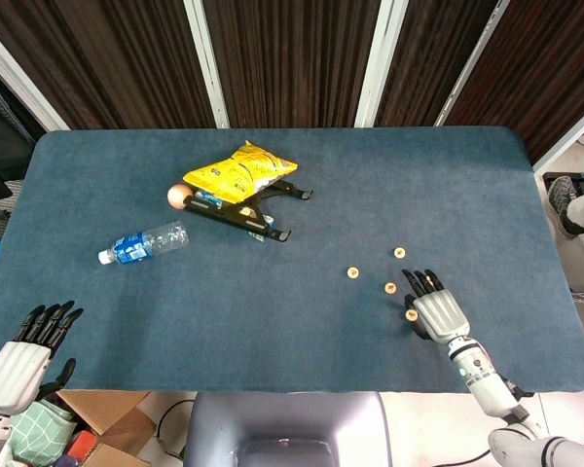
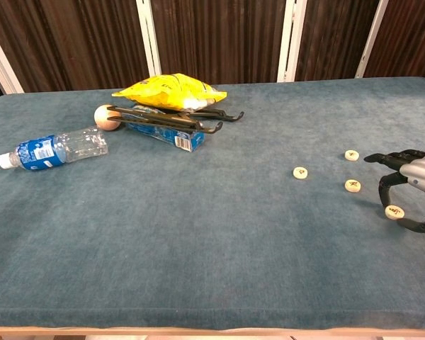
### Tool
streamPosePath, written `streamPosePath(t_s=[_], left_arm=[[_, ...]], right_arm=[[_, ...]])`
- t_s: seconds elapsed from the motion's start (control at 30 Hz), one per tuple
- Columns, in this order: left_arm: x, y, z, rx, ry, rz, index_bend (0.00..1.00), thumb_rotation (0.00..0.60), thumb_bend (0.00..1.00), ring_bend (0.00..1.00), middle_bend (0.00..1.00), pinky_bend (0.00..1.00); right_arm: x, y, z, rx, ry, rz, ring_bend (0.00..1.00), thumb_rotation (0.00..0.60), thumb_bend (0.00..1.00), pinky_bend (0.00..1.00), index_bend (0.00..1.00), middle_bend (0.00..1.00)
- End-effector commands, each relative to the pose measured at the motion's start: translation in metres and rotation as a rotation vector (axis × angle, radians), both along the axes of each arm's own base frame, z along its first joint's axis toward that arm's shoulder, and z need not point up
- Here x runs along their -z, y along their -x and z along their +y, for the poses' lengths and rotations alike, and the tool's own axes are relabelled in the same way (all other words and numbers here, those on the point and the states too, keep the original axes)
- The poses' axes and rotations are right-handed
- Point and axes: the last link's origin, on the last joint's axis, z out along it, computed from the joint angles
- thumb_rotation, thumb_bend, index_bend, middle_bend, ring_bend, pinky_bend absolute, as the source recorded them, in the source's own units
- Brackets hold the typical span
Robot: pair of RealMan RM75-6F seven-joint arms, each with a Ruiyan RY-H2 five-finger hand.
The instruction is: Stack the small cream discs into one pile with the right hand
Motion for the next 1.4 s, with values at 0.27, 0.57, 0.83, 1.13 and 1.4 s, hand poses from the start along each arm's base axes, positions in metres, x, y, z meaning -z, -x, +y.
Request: streamPosePath(t_s=[0.27, 0.57, 0.83, 1.13, 1.4], left_arm=[[0.000, 0.001, 0.000, 0.000, 0.001, 0.002, 0.00, 0.600, 0.47, 0.00, 0.00, 0.04], [0.001, 0.001, 0.001, 0.000, 0.002, 0.007, 0.00, 0.600, 0.47, 0.00, 0.00, 0.04], [-0.001, 0.001, 0.001, -0.001, -0.002, 0.003, 0.00, 0.600, 0.47, 0.00, 0.00, 0.04], [-0.001, 0.001, 0.000, 0.001, 0.000, 0.003, 0.00, 0.600, 0.47, 0.00, 0.00, 0.04], [-0.001, 0.001, 0.001, -0.003, 0.000, 0.004, 0.00, 0.600, 0.47, 0.00, 0.00, 0.04]], right_arm=[[-0.009, -0.011, -0.006, -0.006, 0.044, -0.066, 0.00, 0.600, 0.51, 0.00, 0.64, 0.04], [-0.007, -0.050, -0.043, -0.022, 0.061, -0.091, 0.00, 0.600, 0.51, 0.00, 0.64, 0.04], [0.007, -0.054, -0.054, 0.022, 0.051, -0.042, 0.00, 0.600, 0.51, 0.00, 0.64, 0.04], [0.009, -0.048, -0.057, 0.047, 0.054, -0.020, 0.00, 0.600, 0.51, 0.00, 0.64, 0.04], [0.011, -0.043, -0.058, 0.060, 0.047, 0.004, 0.00, 0.600, 0.51, 0.00, 0.63, 0.04]])
